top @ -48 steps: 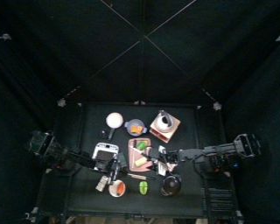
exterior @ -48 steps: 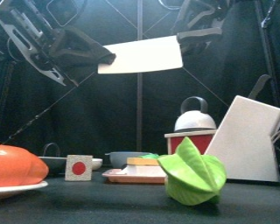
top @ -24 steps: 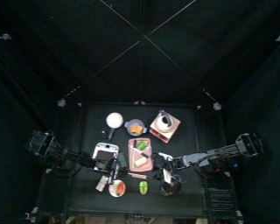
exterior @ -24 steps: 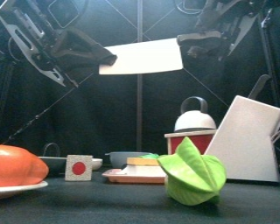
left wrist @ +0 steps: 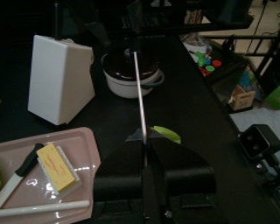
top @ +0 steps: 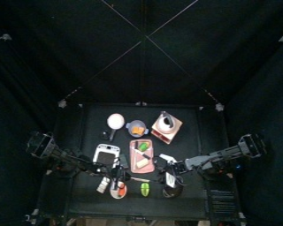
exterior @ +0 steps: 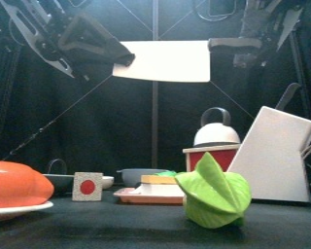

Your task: Regrasp cleaver

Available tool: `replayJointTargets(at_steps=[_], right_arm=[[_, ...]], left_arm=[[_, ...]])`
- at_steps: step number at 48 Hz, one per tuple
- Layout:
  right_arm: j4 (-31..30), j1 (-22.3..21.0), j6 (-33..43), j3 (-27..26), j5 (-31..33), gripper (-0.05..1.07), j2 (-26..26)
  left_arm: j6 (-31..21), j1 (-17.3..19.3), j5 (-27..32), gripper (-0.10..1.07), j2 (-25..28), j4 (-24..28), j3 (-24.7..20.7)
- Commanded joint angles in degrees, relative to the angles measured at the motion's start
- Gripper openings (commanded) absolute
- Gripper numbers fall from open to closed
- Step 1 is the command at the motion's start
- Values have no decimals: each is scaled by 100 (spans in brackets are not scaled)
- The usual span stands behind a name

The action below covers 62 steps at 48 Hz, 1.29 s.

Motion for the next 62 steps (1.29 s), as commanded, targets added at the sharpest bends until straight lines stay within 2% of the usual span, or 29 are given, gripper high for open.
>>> replayJointTargets(at_steps=[1,5,13,19,38,44,52,62], right_arm=[[-650,185,413,-149,-18,81,-105],[-1239,431,765,-141,-9,81,-62],[-1942,747,1318,-141,-18,81,62],[-2136,835,1626,-176,-18,81,281],[-2206,809,1652,-422,0,79,949],[-2206,844,1652,-457,9,73,1055],[-2171,844,1652,-448,70,57,1072],[-2065,940,1661,-483,123,46,1116]], left_arm=[[378,-246,-272,38,70,-729,-149],[650,-404,-387,38,193,-1125,-193],[703,-422,-439,38,316,-1204,-299],[712,-422,-545,38,413,-1195,-343],[703,-501,-703,38,642,-1055,-404],[694,-519,-703,38,738,-1055,-439],[686,-519,-712,38,782,-1063,-466],[686,-589,-712,38,896,-1072,-475]])
